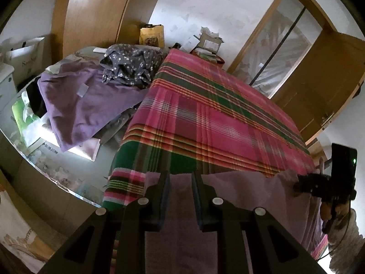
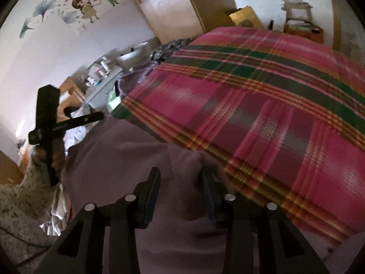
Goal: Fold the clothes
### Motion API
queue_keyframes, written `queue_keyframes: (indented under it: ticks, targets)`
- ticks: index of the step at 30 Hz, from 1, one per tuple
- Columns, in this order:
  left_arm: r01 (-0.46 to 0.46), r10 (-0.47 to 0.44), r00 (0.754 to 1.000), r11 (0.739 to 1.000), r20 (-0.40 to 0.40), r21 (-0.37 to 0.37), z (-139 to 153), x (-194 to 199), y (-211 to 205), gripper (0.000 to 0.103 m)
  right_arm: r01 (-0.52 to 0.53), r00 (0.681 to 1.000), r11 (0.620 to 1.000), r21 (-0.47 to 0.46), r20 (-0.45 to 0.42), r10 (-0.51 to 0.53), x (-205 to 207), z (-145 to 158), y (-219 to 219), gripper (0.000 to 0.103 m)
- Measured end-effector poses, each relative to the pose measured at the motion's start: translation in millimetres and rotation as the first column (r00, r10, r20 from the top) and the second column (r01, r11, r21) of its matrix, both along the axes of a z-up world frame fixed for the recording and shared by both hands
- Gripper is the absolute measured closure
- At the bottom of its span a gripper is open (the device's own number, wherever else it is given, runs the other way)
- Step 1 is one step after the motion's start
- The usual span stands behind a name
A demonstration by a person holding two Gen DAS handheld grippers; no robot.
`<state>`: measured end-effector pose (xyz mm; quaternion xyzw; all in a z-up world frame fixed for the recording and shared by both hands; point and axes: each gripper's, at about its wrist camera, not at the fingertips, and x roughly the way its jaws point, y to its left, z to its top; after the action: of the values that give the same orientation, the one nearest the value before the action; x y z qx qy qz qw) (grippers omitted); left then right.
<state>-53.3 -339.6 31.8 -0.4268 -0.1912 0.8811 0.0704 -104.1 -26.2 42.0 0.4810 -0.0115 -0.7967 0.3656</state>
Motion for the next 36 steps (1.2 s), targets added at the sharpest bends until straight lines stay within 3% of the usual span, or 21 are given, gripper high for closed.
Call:
queue_keyframes:
  ticks: [4, 8, 12, 17, 21, 28, 30, 31, 36]
  targets:
    - [-0.005, 0.005, 1.000, 1.000, 0.006, -0.001, -4, -3, -1, 0.083, -0.034, 0.999, 0.999, 0.024, -0.014, 0.034, 7, -4, -5, 0.092]
    - [-0.007, 0.007, 1.000, 1.000, 0.008, -0.009, -5, -6, -1, 0.083, -0.052, 0.999, 0.999, 0.011, -0.004, 0.052, 12, -7, 0, 0.093]
    - [-0.010, 0.010, 1.000, 1.000, 0.008, -0.019, -5, -7, 0, 0.083, -0.042, 0.999, 0.999, 0.023, 0.023, 0.041, 2, -10, 3, 0.090]
    - [-0.010, 0.010, 1.000, 1.000, 0.005, -0.029, -5, -7, 1, 0.083, -0.031, 0.995, 0.999, -0.007, 0.097, 0.032, -15, -12, 8, 0.076]
    - [-0.010, 0.011, 1.000, 0.999, 0.008, -0.030, -5, -8, 1, 0.083, -0.061, 0.986, 0.998, -0.029, 0.155, 0.065, -25, -16, 1, 0.072]
    - [-0.005, 0.005, 1.000, 0.999, 0.010, -0.032, -6, -8, 1, 0.083, -0.063, 0.969, 0.982, -0.179, 0.224, 0.103, -38, -22, -2, 0.072]
    - [-0.008, 0.009, 1.000, 1.000, 0.012, -0.028, -7, -9, 0, 0.083, -0.015, 0.969, 0.978, -0.207, 0.240, 0.065, -42, -24, 6, 0.081]
    - [-0.010, 0.010, 1.000, 1.000, 0.013, -0.029, -7, -9, 0, 0.083, 0.012, 0.969, 0.976, -0.217, 0.245, 0.043, -43, -25, 10, 0.094]
    - [-0.029, 0.030, 0.999, 0.999, 0.023, -0.036, -9, -12, -1, 0.083, 0.090, 0.970, 0.964, -0.251, 0.241, -0.028, -38, -22, 25, 0.098]
